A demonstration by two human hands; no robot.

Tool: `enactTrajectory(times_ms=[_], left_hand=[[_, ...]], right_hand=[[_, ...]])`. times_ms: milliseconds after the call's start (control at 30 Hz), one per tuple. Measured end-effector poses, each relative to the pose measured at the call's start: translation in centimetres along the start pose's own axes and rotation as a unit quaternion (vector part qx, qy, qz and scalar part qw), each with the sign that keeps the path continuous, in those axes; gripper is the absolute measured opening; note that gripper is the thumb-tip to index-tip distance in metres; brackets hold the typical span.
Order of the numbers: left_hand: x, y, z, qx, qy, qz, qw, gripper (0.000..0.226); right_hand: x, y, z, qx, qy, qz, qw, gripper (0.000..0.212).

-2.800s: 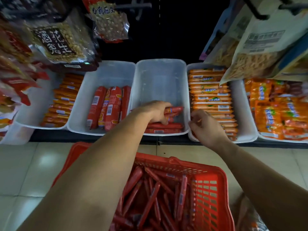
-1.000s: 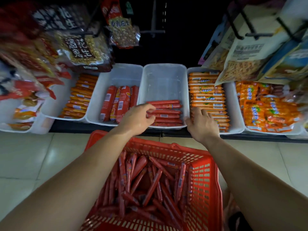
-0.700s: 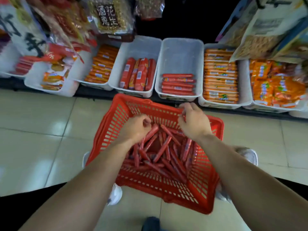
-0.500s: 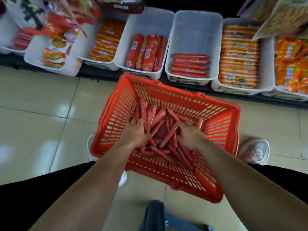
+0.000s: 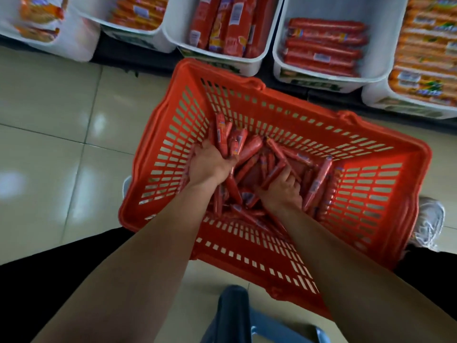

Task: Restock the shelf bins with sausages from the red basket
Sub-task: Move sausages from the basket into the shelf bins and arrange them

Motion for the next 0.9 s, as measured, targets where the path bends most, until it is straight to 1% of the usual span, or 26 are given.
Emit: enactTrajectory(times_ms=[67, 167, 233, 333, 467, 533, 600, 700, 800, 900], left_hand=[[-0.8, -0.3, 0.5, -0.032, -0.009, 0.008, 0.999, 0.089], [-1.0, -0.7, 0.5, -0.034, 0.019, 0.006, 0.999, 0.072], [-0.6, -1.0, 0.0, -0.01, 0.034, -0.006, 0.999, 0.068], [1.0, -0.8, -1.5, 0.002, 0.049, -0.045, 0.998, 0.066], [3.1, 0.4, -3.4, 0.035, 0.043, -0.149, 0.987, 0.067], [3.3, 0.6, -3.4, 0.057, 0.033, -0.18, 0.982, 0.069], [3.5, 0.4, -3.0, 0.078, 0.024, -0.194, 0.978, 0.067], [4.1, 0.5, -2.9, 0.096, 0.022, -0.203, 0.974, 0.066], [5.0, 0.6, -2.9, 0.106, 0.037, -0.216, 0.97, 0.064], [5.1, 0.8, -2.7, 0.1, 0.037, -0.234, 0.966, 0.061]], right_hand=[[-0.2, 0.4, -0.4, 0.026, -0.007, 0.005, 1.0, 0.118], [-0.3, 0.9, -1.0, 0.014, -0.033, 0.012, 0.999, 0.099], [-0.5, 0.9, -0.9, -0.004, -0.042, 0.007, 0.999, 0.091], [-0.4, 0.6, 0.0, -0.033, -0.059, -0.014, 0.998, 0.083], [0.9, -0.1, 1.8, -0.041, -0.073, -0.037, 0.996, 0.074], [1.5, -0.6, 2.7, -0.034, -0.082, -0.031, 0.996, 0.073], [2.0, -0.8, 3.2, -0.022, -0.08, -0.033, 0.996, 0.079], [2.6, -1.0, 3.9, 0.034, -0.064, -0.041, 0.997, 0.085], [3.1, -1.3, 4.5, 0.064, -0.055, -0.073, 0.994, 0.088], [3.1, -1.6, 4.7, 0.087, -0.072, -0.099, 0.989, 0.092]])
Point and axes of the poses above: each hand's wrist, its own x-axis away from the middle knuckle, its own y-axis out of the palm, z = x × y, the point moved 3 cm from there along -x, towards the middle knuckle, and after that the axes turned 4 degrees about -z, right-handed, at the moved point
